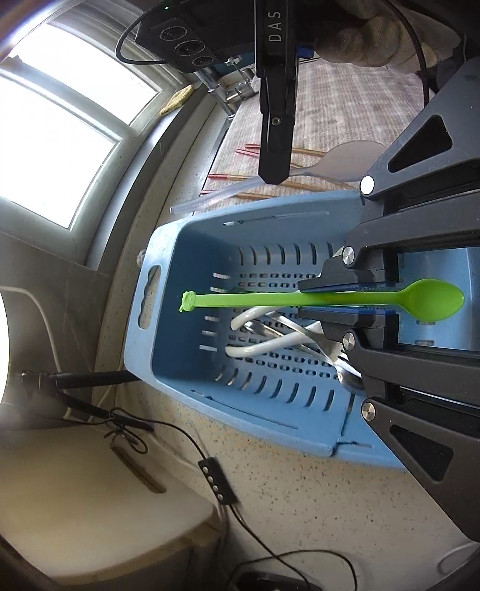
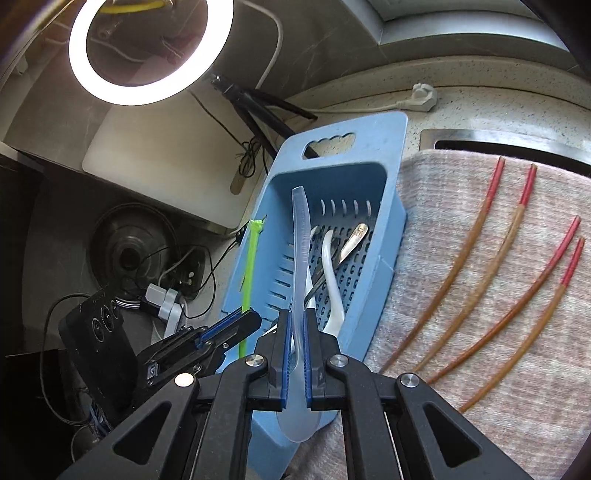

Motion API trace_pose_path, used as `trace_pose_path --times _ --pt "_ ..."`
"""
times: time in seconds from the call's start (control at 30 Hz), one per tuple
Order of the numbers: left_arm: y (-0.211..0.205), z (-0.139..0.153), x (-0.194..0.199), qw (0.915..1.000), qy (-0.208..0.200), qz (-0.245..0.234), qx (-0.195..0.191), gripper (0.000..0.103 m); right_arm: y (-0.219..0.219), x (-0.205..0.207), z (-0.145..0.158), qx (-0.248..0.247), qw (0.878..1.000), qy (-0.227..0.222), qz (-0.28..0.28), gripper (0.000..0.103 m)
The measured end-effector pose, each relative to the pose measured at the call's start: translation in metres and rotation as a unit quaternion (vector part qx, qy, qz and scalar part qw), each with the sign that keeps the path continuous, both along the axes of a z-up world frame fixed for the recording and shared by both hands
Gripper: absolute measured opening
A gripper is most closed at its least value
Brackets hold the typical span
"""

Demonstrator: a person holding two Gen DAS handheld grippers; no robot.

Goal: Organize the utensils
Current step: 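Carry the clear plastic spoon into the blue drainer and open the left tool, then withdraw the left tool from the drainer back over the chopsticks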

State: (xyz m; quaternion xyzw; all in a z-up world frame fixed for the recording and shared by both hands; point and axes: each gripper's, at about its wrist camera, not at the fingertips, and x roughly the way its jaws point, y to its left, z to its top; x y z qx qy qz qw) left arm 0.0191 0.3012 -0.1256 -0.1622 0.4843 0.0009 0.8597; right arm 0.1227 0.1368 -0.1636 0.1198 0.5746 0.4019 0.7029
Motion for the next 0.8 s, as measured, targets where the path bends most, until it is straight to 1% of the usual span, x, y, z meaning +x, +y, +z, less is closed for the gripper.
trace_pose_path --times 0.17,0.2,0.23,0.33,0.37,0.4,0.5,0.63,0.73,0.8 --pt "0.002 -0.003 -0.004 1.0 0.002 0.0 0.0 0.005 0.022 -0.007 -0.01 -0.015 1.0 -0.002 0.013 0.006" --pt "0.002 -0.004 -0.004 1.0 0.003 -0.001 0.001 0.005 0.023 -0.009 -0.01 -0.019 1.0 -0.005 0.014 0.006" --pt "0.003 -0.004 -0.004 1.0 0.004 0.0 0.002 0.005 0.024 -0.01 -0.01 -0.021 1.0 -0.008 0.015 0.009" --pt "0.005 -0.004 -0.005 1.0 0.006 0.002 -0.001 0.006 0.029 -0.015 -0.006 -0.027 0.999 -0.022 0.018 0.009" --pt "0.005 -0.004 -0.006 1.0 0.006 0.003 0.001 0.008 0.03 -0.015 -0.004 -0.03 0.999 -0.027 0.019 0.009" --pt "0.005 -0.004 -0.006 1.0 0.007 0.004 0.002 0.012 0.03 -0.016 -0.003 -0.031 0.999 -0.033 0.02 0.009" --pt "0.005 -0.003 -0.008 1.0 0.006 0.007 0.002 0.014 0.028 -0.018 0.002 -0.033 0.998 -0.046 0.024 0.011" --pt "0.003 0.0 -0.01 0.9999 0.004 0.01 0.005 0.014 0.023 -0.021 0.006 -0.031 0.998 -0.054 0.021 0.016" --pt "0.002 0.002 -0.011 0.9999 0.002 0.012 0.004 0.014 0.012 -0.02 0.009 -0.021 0.998 -0.056 0.009 0.023" --pt "0.0 0.004 -0.012 0.9999 -0.001 0.013 0.004 0.014 0.003 -0.019 0.012 -0.015 0.998 -0.061 0.001 0.026"
